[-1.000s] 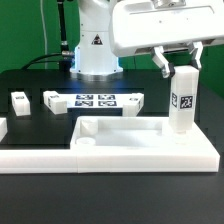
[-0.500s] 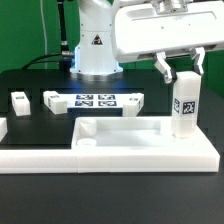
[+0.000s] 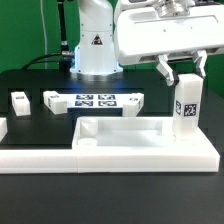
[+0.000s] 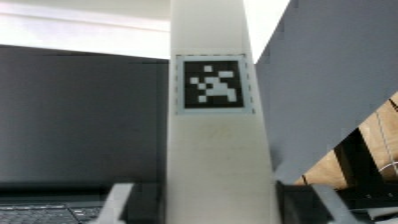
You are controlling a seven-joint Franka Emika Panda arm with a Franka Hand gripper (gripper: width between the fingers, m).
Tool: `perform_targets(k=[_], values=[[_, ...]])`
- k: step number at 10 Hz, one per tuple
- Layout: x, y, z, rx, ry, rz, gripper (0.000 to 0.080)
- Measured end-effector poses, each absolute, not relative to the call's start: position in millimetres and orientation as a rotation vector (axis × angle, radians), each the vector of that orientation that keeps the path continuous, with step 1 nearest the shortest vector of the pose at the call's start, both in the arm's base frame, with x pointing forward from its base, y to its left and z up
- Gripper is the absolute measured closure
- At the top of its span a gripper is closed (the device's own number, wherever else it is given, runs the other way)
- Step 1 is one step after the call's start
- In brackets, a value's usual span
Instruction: Assemble desk
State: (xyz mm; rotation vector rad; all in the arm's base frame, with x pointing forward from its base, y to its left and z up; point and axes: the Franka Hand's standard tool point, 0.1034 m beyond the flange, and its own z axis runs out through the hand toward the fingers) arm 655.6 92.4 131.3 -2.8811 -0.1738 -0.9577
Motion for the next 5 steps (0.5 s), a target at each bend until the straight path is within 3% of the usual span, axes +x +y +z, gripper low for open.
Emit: perform_targets(k=[1,3,4,5], values=[[655.6,92.4,131.3,-2.881,-0.174,-0.958,0.051],[655.6,92.4,131.2,-2.881,-0.174,-0.958,0.0227],[655.6,92.4,131.2,-2.881,-0.174,-0.958,0.0227],[655.6,92.4,131.3,-2.881,-0.174,-0.958,0.0166]])
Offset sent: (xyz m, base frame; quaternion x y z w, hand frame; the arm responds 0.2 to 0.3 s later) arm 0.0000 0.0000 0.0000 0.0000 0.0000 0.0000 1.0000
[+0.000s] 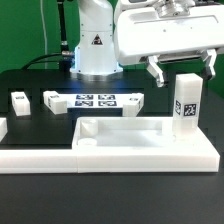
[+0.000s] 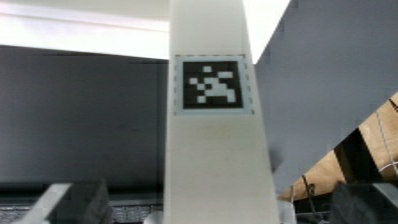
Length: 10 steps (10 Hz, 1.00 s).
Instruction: Assemble desk
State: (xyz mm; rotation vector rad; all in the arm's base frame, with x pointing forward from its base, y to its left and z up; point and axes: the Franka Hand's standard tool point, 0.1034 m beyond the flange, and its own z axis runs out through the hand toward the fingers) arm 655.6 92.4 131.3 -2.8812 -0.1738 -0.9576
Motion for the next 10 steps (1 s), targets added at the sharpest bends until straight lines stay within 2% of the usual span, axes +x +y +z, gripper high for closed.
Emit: perform_targets(k=[6,9,10], values=[[655.3,91.8,131.8,-2.883,-0.175,-0.946,0.0151],[654.6,92.9,145.3,-2.889,-0.209,-0.806,0.0151],[655.4,96.4,143.0,-2.89,-0.237,-0.76,0.0151]])
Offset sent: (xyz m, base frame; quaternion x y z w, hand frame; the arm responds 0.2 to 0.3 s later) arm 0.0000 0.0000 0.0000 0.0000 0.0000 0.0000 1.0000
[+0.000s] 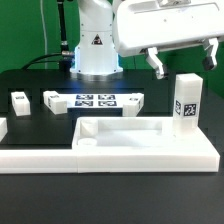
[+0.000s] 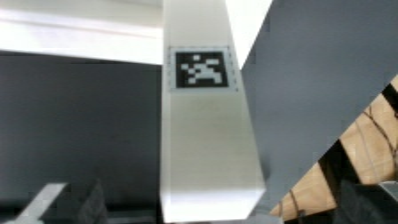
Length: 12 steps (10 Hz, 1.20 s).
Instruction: Assemble desk
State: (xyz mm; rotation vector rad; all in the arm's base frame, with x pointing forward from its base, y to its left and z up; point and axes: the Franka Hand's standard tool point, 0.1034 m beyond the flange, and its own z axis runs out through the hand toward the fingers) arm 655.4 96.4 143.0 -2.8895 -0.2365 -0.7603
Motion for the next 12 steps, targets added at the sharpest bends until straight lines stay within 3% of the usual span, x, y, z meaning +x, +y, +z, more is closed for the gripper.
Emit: perform_targets(k=[4,8,12], values=[[639.8,120.2,140.5,-2.871,-0.189,-0.297,0.0151],[647.6,108.7,139.9,-2.88,-0.259,0.082,0.0151],[651.3,102.8,141.6,-2.886,-0.18,0.098,0.0151]])
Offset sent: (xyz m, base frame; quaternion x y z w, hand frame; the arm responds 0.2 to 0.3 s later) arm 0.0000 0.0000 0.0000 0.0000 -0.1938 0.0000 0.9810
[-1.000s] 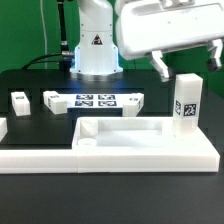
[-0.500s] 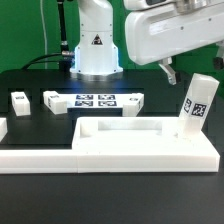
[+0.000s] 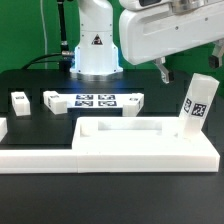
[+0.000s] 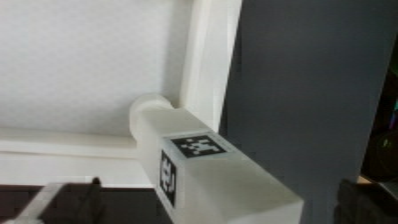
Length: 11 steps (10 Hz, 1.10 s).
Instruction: Assemble desk
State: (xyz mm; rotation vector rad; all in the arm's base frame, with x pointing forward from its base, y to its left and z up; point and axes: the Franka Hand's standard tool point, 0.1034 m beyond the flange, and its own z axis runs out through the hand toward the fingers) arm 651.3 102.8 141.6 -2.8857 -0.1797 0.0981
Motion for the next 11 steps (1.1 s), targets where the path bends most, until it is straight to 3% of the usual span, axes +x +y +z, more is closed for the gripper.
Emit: perform_targets(k=[2,4,11], values=[[648.6,102.3,146.5,-2.9,-0.094,0.168,0.0151],[667.2,110.0,152.7,-2.903,0.004,0.186,0.0151],[668.2,119.4,120.5,-2.904,0.021,0.155,0.0151]])
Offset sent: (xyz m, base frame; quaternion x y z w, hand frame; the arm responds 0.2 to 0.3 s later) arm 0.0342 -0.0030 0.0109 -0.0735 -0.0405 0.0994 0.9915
